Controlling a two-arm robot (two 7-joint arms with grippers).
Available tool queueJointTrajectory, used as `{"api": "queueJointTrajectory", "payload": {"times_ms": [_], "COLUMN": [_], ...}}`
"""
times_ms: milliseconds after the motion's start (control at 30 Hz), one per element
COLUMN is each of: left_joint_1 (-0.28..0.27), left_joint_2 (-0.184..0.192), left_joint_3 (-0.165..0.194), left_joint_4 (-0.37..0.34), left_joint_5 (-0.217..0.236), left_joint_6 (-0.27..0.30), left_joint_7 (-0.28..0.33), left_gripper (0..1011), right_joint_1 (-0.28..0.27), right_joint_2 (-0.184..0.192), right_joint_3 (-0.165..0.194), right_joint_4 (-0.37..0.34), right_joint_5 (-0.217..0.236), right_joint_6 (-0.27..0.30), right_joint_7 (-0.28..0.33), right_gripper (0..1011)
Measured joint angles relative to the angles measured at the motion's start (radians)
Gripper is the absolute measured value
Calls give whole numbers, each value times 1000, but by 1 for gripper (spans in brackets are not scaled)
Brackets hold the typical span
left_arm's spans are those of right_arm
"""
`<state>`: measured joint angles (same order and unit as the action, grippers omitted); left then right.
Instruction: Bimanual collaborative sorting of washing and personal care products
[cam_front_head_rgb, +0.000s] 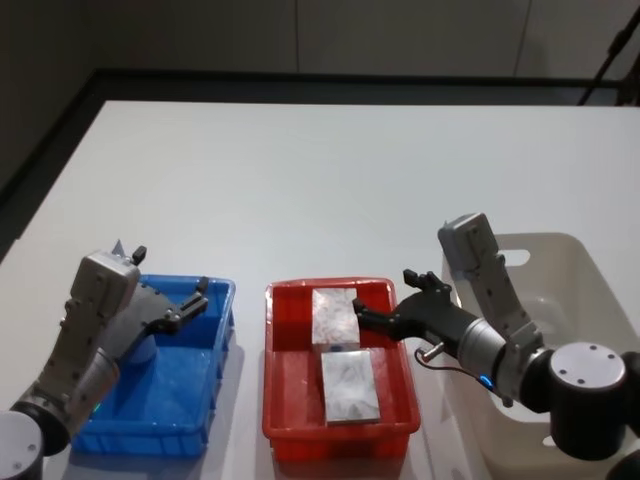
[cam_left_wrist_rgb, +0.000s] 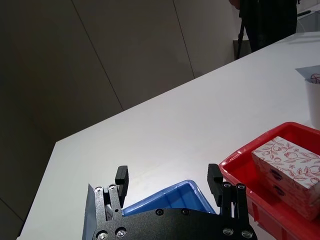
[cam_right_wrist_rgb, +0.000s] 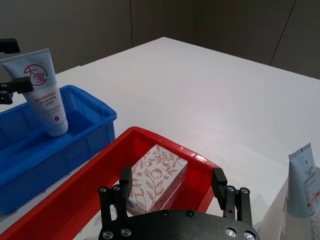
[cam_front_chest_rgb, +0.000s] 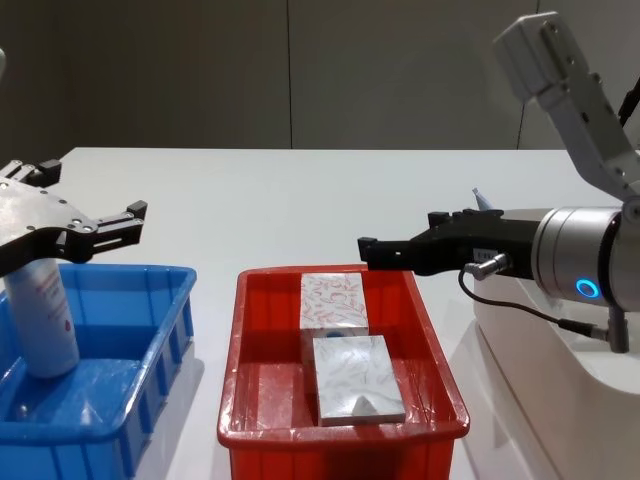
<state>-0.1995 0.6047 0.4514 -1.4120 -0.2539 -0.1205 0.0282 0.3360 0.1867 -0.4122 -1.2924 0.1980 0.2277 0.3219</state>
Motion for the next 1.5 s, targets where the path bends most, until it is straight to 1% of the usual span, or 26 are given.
{"api": "queueJointTrajectory", "payload": {"times_ms": [367,800,1500], "left_joint_1": [0,0,0], "left_joint_2": [0,0,0], "left_joint_3": [0,0,0], "left_joint_4": [0,0,0], "left_joint_5": [0,0,0], "left_joint_6": [0,0,0], "left_joint_7": [0,0,0], "left_gripper": [1002,1001,1001], "right_joint_1": [-1,13,47], "right_joint_2": [-30,-61,-115], "right_joint_3": [15,21,14], "right_joint_4": [6,37,107], "right_joint_5": [-8,-10,-37], "right_joint_6": [50,81,107], "right_joint_7": [-51,-57,-73], "right_gripper": [1001,1001,1001]}}
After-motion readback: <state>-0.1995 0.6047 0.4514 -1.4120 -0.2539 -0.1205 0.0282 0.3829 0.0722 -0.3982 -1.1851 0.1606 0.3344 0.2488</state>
